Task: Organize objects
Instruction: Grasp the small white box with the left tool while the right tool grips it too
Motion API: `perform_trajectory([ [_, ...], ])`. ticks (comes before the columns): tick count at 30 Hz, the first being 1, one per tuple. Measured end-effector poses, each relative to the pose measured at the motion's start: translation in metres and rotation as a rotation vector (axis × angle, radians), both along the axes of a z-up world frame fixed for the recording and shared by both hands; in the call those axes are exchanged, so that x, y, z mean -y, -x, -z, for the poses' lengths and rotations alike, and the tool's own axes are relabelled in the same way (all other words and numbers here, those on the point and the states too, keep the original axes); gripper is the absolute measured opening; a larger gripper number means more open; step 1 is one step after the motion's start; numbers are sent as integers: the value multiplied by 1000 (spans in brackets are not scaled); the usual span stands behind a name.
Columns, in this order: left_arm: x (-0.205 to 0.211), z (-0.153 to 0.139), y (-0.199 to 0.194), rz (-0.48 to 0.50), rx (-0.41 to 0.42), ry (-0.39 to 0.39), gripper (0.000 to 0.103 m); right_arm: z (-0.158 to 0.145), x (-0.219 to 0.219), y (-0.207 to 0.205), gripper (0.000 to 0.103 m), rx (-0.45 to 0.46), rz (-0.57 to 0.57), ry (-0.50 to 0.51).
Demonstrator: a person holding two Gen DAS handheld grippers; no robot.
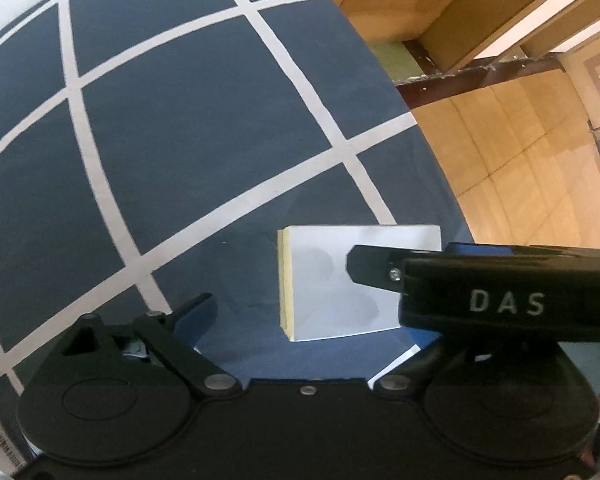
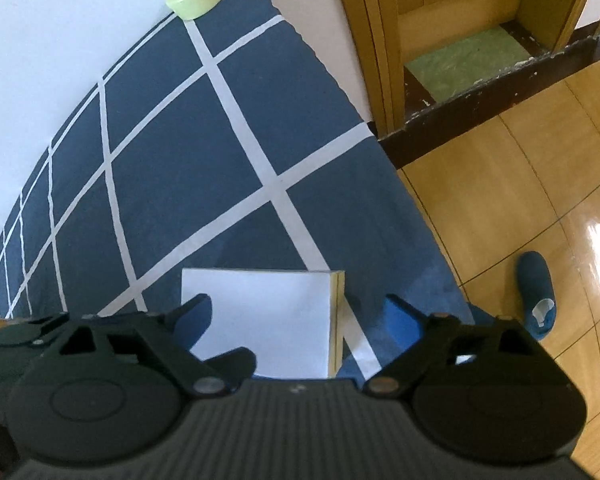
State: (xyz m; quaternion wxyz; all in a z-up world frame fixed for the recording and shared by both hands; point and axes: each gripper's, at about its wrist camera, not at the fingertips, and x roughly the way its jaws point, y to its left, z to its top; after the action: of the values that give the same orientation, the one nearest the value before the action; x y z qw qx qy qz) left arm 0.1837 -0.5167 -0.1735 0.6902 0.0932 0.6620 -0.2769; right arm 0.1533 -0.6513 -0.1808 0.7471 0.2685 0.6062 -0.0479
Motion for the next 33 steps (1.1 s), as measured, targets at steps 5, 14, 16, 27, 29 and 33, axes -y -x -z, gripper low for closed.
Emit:
perform_trajectory([
  [5, 1, 6, -1, -6, -33, 18, 90, 4, 0, -3, 86, -11, -8, -13],
  [14, 1, 8, -4, -10, -64, 66, 77, 8, -2, -7, 84, -14, -16, -43],
  [16, 2, 9, -5, -16, -76, 76, 74, 8, -3, -7, 81, -8, -24, -47],
  [27, 1, 8, -2, -22, -69, 83, 72, 8, -3, -7, 79, 2, -34, -54],
  [29, 1, 7, 0, -24, -68, 83, 71, 8, -3, -6, 79, 5, -36, -54],
  [33, 0, 4, 2, -24, -59, 79, 69, 6, -3, -4, 78, 11, -36, -50],
])
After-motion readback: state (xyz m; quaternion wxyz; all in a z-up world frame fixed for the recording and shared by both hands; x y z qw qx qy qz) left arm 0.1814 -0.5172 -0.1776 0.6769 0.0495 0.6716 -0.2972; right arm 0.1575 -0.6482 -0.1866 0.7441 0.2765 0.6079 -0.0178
